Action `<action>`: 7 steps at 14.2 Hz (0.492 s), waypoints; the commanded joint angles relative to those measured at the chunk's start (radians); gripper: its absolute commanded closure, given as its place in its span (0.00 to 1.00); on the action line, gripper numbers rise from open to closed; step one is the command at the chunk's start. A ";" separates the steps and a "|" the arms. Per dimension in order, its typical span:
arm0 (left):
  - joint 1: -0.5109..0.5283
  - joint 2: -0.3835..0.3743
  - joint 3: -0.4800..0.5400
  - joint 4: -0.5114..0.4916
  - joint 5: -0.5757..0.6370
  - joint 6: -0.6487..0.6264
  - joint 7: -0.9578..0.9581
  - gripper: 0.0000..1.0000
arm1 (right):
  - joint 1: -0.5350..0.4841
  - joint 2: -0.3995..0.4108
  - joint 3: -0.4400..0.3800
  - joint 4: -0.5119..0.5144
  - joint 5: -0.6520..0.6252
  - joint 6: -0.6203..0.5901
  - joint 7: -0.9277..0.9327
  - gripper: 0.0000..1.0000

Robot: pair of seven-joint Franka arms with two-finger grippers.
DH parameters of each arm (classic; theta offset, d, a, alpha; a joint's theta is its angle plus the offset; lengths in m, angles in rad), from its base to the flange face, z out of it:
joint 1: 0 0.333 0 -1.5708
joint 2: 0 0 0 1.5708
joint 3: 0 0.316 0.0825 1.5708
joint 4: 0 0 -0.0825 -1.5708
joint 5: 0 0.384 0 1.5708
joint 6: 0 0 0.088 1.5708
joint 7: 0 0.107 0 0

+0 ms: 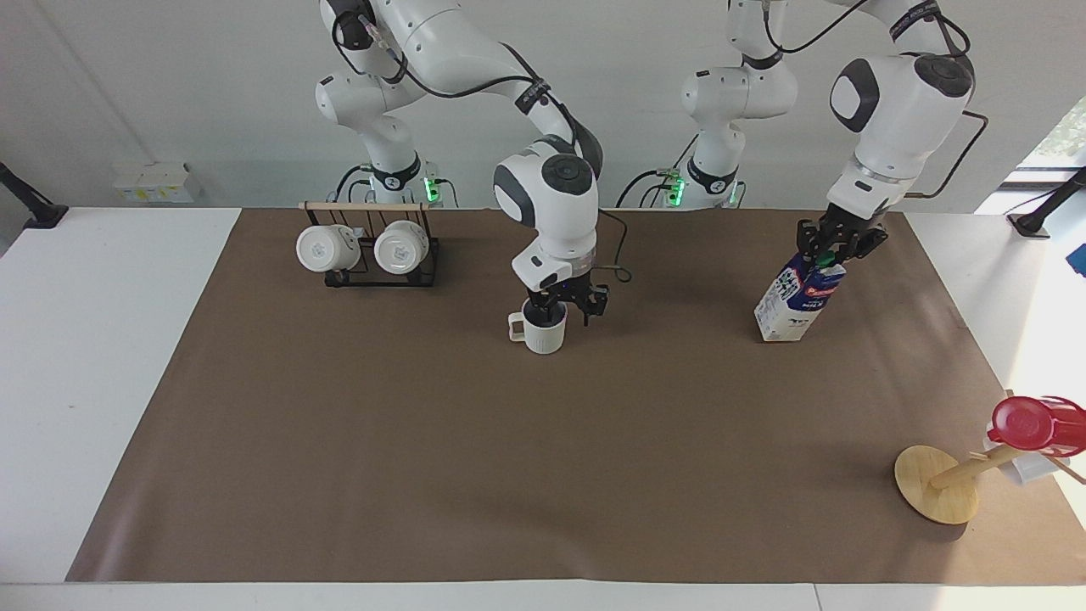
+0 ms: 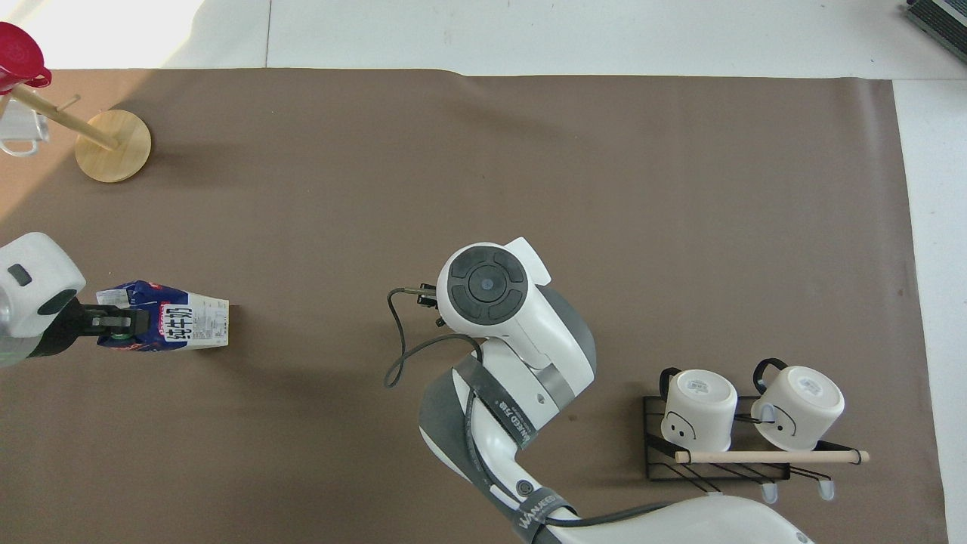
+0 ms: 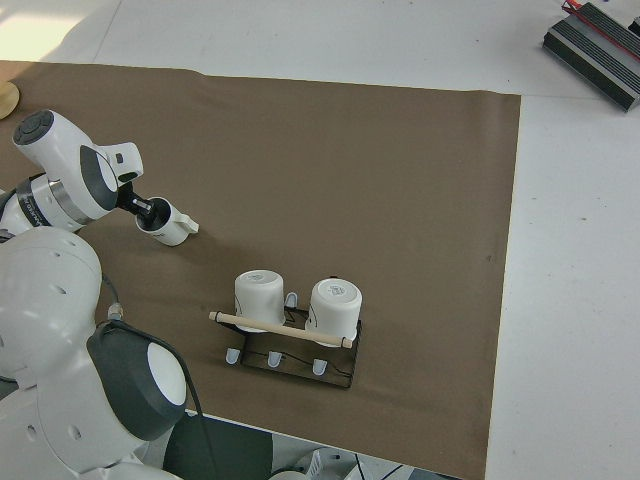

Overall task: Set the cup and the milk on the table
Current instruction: 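Carry the mug toward the table center while the left gripper lifts the carton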

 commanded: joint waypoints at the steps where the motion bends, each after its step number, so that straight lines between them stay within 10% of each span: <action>1: -0.012 0.013 -0.015 0.070 0.009 -0.044 -0.068 0.57 | -0.031 -0.121 0.000 -0.021 0.014 -0.029 0.006 0.00; 7: -0.190 0.079 -0.015 0.237 0.010 -0.176 -0.317 0.57 | -0.256 -0.333 0.000 -0.021 0.012 -0.221 -0.245 0.00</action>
